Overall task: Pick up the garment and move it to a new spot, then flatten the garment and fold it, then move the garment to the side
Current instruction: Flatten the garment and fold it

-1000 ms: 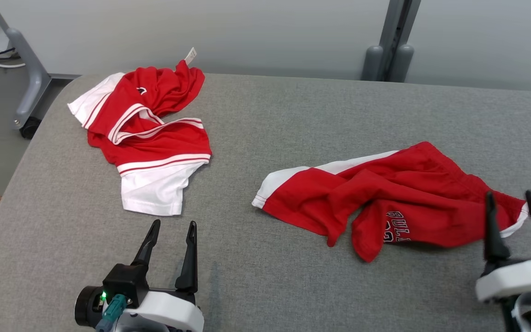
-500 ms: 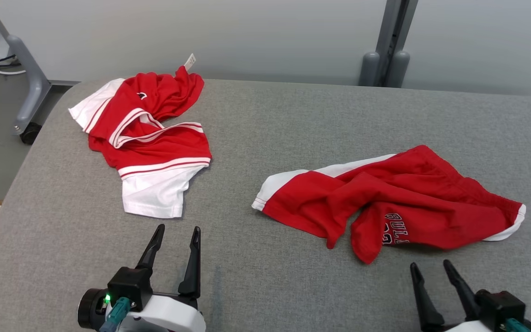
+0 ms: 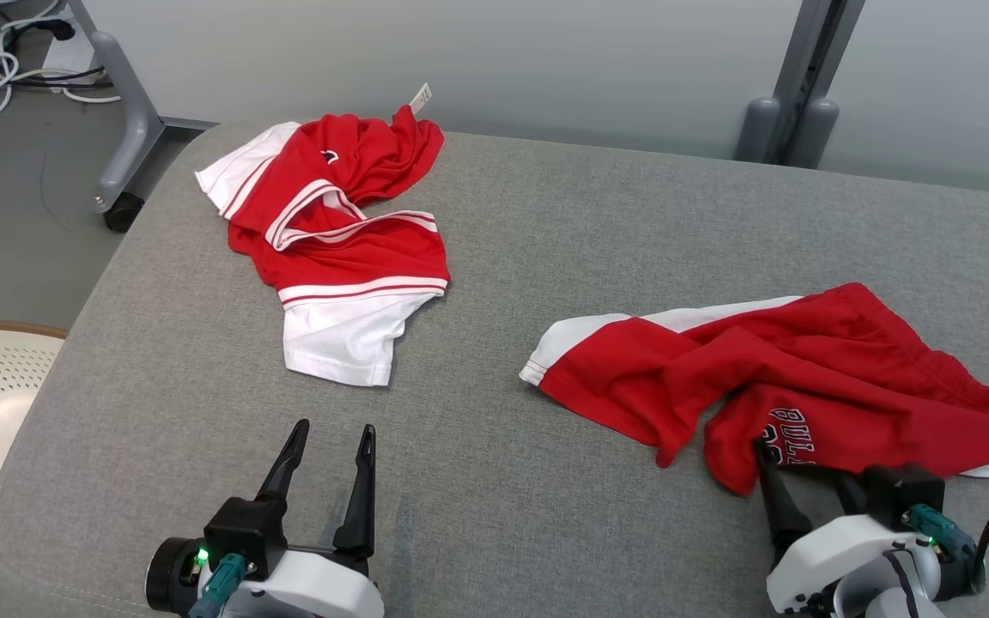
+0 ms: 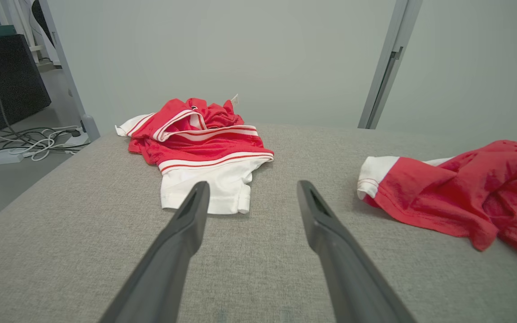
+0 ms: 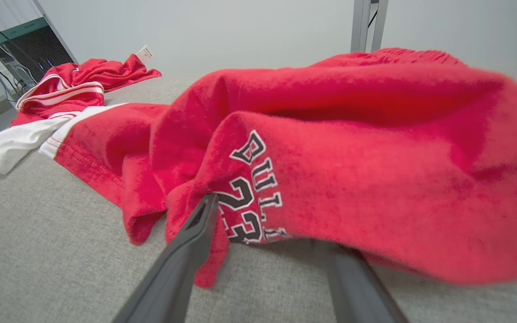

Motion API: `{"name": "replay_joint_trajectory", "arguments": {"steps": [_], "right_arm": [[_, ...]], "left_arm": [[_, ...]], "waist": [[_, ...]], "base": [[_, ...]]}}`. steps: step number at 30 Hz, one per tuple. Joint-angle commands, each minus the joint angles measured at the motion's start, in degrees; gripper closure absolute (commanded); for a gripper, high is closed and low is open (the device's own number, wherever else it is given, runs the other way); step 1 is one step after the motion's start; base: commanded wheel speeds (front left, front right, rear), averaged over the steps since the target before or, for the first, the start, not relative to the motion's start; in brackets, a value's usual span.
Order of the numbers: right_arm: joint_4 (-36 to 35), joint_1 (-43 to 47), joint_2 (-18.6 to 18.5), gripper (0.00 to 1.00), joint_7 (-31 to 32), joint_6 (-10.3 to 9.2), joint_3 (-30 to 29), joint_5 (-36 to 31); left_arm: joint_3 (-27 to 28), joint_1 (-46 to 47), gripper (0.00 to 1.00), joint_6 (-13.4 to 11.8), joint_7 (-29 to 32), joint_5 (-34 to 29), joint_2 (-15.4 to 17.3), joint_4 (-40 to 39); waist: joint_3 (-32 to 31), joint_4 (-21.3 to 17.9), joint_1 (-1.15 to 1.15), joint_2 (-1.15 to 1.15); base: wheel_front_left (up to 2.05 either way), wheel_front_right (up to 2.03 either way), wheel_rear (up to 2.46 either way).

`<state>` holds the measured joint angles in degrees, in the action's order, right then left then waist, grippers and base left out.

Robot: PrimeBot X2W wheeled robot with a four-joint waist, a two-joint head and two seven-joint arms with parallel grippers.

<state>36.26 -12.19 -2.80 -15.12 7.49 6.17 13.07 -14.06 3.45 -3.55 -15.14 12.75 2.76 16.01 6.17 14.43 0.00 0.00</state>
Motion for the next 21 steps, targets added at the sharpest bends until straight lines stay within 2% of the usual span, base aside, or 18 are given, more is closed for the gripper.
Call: {"name": "replay_joint_trajectory", "arguments": {"steps": [1,2,3,4,14,21], "right_arm": [[0.0,-0.8,-0.3,0.58,-0.1,0.01,-0.5,-0.7],[-0.2,-0.9,-0.2,0.71,-0.1,0.01,-0.6,-1.1],[-0.6,-0.9,-0.2,0.96,-0.1,0.01,-0.6,-1.4],[-1.1,-0.8,-0.3,1.0,-0.1,0.01,-0.5,-1.6],[-11.1,0.6,-0.2,1.0,-0.1,0.01,5.7,-0.1],[-17.3,-2.1,-0.2,1.0,2.7,0.01,10.0,1.3]], "left_arm": [[0.2,0.1,0.0,0.0,0.0,0.0,0.2,0.1],[0.3,0.0,0.0,0.0,0.0,0.0,0.2,0.1],[0.5,-0.1,0.0,0.0,0.0,0.0,0.2,0.1],[0.6,-0.3,0.0,-0.1,0.0,0.0,0.2,0.0],[0.2,-0.5,0.0,-0.4,0.0,0.6,0.2,-0.2],[-0.9,0.3,0.0,-0.6,0.0,1.2,0.2,-0.3]], "waist": [[0.0,0.2,0.0,0.0],[-0.1,0.2,0.0,0.0],[-0.1,0.2,0.0,0.0],[-0.2,0.2,0.0,0.0],[-0.9,-2.3,0.0,0.0],[-0.5,-1.9,0.0,0.0]], "base": [[0.0,0.0,0.0],[0.0,0.0,0.0],[0.0,0.0,0.0],[0.0,0.0,0.0],[0.0,0.0,0.0],[0.0,0.0,0.0]]}}
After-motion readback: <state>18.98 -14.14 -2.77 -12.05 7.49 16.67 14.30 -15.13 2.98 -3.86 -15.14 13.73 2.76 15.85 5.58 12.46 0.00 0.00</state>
